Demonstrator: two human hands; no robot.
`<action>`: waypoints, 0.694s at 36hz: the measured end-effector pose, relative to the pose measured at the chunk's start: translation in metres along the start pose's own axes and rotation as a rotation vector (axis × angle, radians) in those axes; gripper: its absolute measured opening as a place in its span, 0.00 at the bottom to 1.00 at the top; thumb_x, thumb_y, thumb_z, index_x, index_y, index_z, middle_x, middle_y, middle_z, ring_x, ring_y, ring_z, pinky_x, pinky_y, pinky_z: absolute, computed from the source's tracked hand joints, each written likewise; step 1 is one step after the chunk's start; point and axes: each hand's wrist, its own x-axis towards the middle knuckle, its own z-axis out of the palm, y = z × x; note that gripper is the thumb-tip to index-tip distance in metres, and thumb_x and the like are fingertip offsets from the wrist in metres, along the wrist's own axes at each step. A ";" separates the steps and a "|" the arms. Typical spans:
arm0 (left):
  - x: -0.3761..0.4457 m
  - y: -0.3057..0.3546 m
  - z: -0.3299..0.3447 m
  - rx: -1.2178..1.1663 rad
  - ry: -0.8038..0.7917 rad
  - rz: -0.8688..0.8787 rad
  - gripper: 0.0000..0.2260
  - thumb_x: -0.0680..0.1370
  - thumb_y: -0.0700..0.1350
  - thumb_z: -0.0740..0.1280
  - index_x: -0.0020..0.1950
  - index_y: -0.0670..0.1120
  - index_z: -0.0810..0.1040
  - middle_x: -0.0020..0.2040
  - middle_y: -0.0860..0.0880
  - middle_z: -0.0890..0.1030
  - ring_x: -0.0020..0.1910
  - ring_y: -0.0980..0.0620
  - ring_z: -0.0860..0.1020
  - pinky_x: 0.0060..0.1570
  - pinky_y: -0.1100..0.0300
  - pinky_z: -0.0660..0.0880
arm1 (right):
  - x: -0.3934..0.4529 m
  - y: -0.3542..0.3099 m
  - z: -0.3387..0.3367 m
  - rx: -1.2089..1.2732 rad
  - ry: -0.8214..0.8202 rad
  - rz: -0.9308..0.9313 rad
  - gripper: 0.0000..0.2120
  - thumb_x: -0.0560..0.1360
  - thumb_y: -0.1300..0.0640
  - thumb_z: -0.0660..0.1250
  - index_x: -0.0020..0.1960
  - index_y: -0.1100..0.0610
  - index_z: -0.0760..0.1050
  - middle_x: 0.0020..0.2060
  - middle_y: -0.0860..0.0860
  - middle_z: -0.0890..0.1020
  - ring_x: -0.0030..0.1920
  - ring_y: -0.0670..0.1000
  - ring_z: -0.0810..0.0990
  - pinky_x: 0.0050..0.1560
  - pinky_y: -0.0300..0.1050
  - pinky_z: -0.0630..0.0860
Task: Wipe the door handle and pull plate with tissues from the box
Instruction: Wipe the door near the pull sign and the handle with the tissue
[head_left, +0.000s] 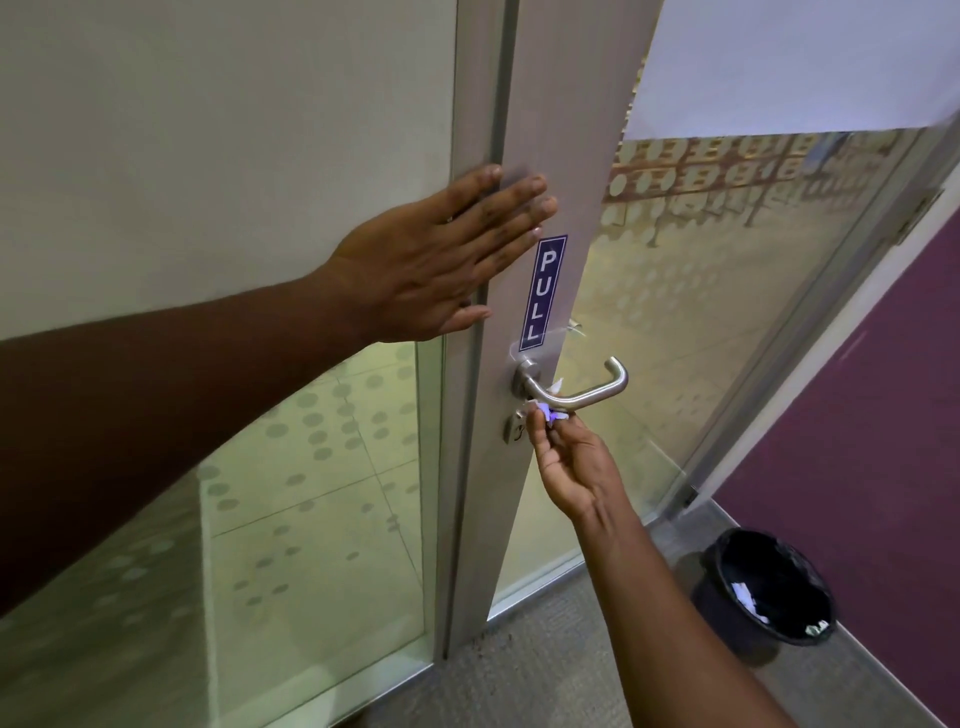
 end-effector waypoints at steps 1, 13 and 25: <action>0.000 0.000 0.000 0.005 -0.002 -0.001 0.36 0.83 0.60 0.31 0.81 0.34 0.36 0.83 0.33 0.41 0.83 0.36 0.44 0.82 0.43 0.51 | -0.002 0.001 0.000 0.019 0.023 -0.012 0.16 0.80 0.71 0.57 0.45 0.70 0.83 0.44 0.66 0.85 0.44 0.59 0.87 0.42 0.46 0.84; -0.001 0.001 0.001 0.043 -0.012 0.007 0.37 0.82 0.60 0.30 0.81 0.33 0.35 0.83 0.33 0.42 0.83 0.36 0.44 0.82 0.43 0.50 | -0.040 -0.026 0.013 -0.359 0.214 -0.443 0.07 0.78 0.69 0.64 0.48 0.63 0.80 0.41 0.54 0.85 0.39 0.48 0.84 0.41 0.38 0.82; -0.001 0.000 -0.001 0.035 -0.026 0.000 0.36 0.81 0.59 0.27 0.81 0.34 0.35 0.82 0.33 0.41 0.83 0.35 0.43 0.82 0.43 0.51 | -0.010 -0.038 0.051 -2.250 -0.075 -0.830 0.09 0.78 0.59 0.66 0.53 0.50 0.84 0.46 0.52 0.85 0.47 0.55 0.80 0.51 0.45 0.63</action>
